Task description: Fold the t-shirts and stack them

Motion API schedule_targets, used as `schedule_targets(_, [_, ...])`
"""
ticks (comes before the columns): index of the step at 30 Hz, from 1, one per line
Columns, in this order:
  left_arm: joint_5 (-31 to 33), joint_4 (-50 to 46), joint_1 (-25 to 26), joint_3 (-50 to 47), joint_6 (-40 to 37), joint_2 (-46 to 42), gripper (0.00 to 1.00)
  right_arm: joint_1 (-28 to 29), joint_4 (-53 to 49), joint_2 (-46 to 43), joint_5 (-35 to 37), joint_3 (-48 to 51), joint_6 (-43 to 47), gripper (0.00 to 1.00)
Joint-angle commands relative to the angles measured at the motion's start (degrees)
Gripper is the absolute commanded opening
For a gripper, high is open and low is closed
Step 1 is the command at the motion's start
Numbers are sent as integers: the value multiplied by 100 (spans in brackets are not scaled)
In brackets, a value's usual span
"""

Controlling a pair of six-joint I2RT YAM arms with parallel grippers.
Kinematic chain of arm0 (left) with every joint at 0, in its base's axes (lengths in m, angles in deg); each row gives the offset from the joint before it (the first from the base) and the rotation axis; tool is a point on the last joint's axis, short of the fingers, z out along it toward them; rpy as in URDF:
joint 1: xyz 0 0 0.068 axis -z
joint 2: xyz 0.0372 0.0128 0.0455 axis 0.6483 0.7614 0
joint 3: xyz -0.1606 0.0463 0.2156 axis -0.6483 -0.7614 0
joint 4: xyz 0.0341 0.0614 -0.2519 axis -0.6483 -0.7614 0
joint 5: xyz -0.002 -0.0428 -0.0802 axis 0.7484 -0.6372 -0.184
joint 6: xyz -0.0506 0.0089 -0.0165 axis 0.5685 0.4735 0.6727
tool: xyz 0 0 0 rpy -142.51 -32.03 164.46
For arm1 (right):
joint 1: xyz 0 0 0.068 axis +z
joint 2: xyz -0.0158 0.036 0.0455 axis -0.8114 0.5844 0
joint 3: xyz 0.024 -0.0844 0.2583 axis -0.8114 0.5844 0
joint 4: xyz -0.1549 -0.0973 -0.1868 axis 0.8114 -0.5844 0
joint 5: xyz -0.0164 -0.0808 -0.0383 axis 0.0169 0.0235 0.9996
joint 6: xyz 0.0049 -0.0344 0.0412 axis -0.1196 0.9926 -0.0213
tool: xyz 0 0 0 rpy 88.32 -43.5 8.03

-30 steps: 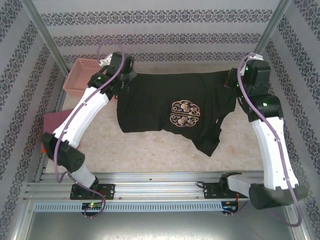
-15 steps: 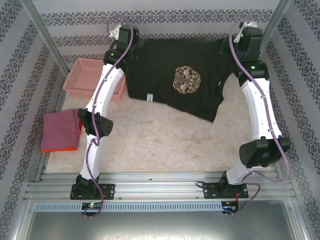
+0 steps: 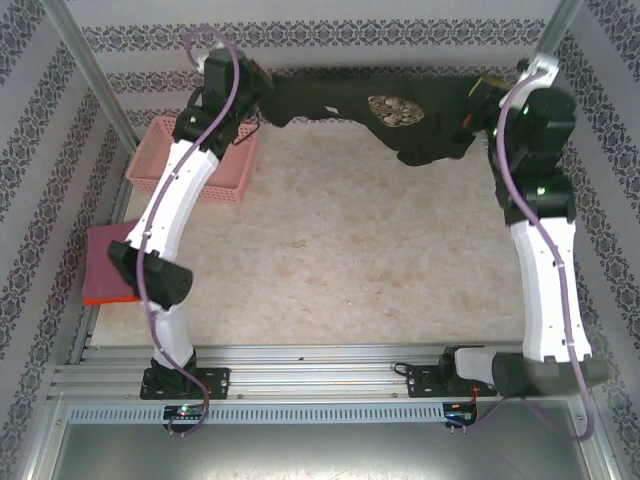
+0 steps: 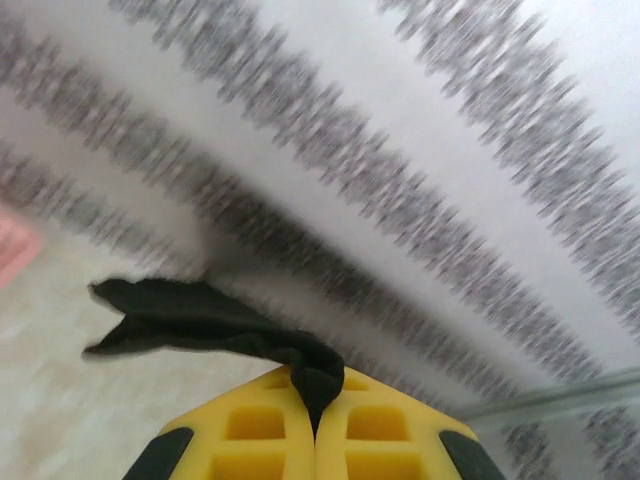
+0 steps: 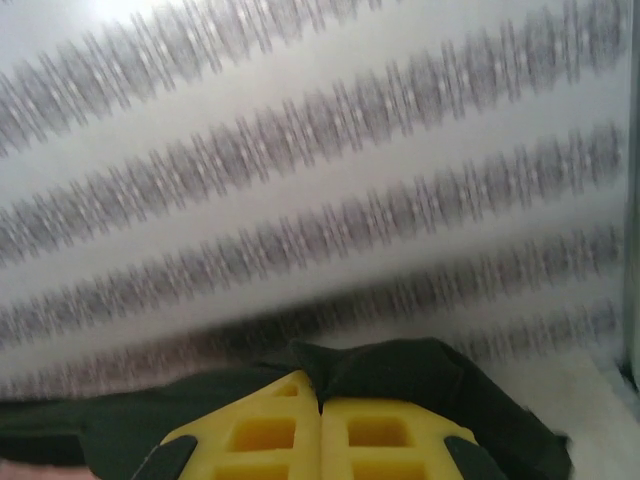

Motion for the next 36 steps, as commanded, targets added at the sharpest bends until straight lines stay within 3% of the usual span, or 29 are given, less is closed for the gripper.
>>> schedule_targets(1, [-264, 779, 76, -2357, 469, -681, 0, -49, -392, -697, -62, 1307, -252, 0])
schedule_targets(6, [-229, 1053, 173, -5017, 994, -1669, 0, 62, -1082, -1914, -101, 3351, -789, 0])
schedule_targets(12, [-309, 1162, 173, -6384, 1007, -1596, 0, 403, -1161, -2644, -229, 5406, -1652, 0])
schedule_targets(24, [-197, 939, 165, -7248, 1070, -1671, 0, 1175, -1461, -2963, -279, 6979, -3099, 0])
schedule_targets(29, [-188, 822, 168, -7371, 1067, -1917, 0, 1281, -1644, -3130, -155, 6955, -3169, 0])
schedule_targets(36, [-32, 309, 165, -6690, 519, -1825, 0, 1312, -1860, -3231, -29, 6744, -3172, 0])
